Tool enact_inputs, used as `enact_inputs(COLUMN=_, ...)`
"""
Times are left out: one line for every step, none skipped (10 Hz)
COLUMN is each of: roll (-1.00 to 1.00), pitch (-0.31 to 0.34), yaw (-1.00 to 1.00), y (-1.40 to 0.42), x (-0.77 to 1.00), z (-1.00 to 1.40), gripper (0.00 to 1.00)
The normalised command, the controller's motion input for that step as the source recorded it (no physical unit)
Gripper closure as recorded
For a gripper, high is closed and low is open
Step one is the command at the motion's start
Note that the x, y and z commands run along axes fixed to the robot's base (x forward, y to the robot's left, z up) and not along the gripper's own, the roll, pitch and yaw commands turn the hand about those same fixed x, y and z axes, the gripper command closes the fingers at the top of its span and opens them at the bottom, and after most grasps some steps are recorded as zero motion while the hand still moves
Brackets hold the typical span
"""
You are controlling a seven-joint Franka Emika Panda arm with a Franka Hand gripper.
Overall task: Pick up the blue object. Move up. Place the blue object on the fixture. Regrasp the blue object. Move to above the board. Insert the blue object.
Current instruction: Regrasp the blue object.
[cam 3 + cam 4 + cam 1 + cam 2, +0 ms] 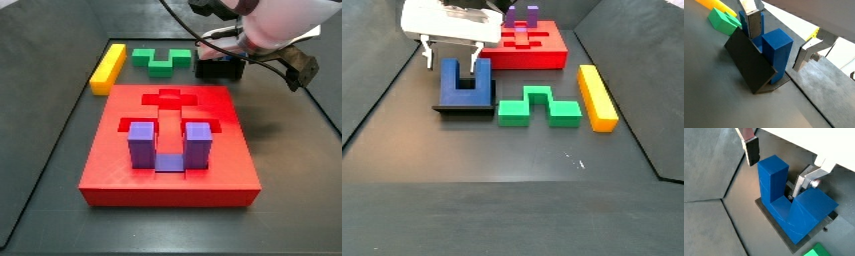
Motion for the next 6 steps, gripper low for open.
enact_inputs(roll=0.09, pitch=0.069, yaw=-0.05, y=0.0, x=0.01, z=0.0, gripper=0.0)
enact_inputs(roll=0.0, pitch=0.0, yaw=0.0, y=0.0, x=0.0, z=0.0, gripper=0.0)
enact_inputs(roll=0.0, pitch=0.0, yaw=0.0, y=0.0, x=0.0, z=0.0, gripper=1.0)
enact_inputs(roll=0.0, pitch=0.0, yaw=0.0, y=0.0, x=0.0, z=0.0, gripper=1.0)
enact_inputs(roll=0.0, pitch=0.0, yaw=0.0, y=0.0, x=0.0, z=0.0, gripper=1.0)
enact_inputs(roll=0.0, pitch=0.0, yaw=0.0, y=0.0, x=0.0, z=0.0, gripper=1.0)
